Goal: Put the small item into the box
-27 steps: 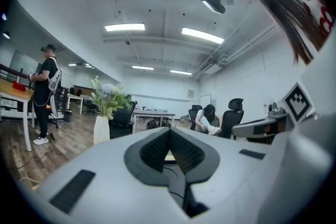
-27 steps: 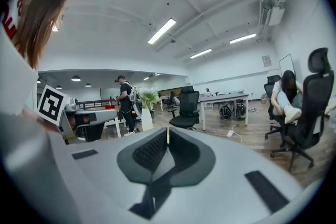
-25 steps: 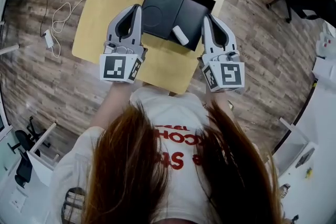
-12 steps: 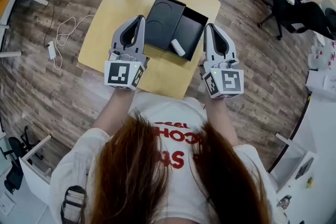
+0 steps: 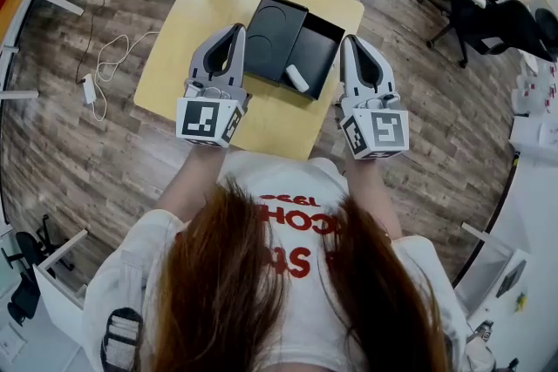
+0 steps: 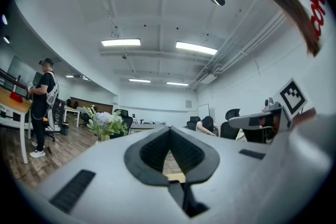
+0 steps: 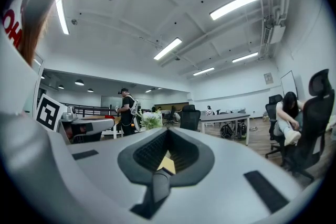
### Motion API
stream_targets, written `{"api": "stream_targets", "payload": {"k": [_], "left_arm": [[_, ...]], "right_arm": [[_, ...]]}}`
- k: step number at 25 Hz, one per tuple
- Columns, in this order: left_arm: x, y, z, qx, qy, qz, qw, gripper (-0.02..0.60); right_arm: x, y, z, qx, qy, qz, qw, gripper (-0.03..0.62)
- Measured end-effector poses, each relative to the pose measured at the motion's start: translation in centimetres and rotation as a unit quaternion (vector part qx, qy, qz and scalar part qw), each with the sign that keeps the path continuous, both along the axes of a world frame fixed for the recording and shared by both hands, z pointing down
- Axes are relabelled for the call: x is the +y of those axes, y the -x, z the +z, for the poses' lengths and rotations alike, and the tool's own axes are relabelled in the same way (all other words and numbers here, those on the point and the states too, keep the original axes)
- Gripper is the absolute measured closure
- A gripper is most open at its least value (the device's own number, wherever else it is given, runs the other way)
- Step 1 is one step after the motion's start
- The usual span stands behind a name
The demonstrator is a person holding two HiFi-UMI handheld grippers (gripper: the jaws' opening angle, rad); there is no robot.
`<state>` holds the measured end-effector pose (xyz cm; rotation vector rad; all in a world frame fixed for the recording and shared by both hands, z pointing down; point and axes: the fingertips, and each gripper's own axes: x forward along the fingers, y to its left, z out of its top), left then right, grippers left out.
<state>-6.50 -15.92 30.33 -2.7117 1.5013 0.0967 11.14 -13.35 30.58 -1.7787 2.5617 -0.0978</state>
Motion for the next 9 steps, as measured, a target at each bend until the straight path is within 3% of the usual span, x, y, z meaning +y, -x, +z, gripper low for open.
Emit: {"api": "stream_targets", "payload": {"k": [9], "left_arm": [[-0.08,-0.59,0.01,0.001,-0.001,0.009,1.0000,0.575]], "right_arm": [[-0.07,0.00,0.13,0.005,0.002,0.000,1.000,0.589]]}}
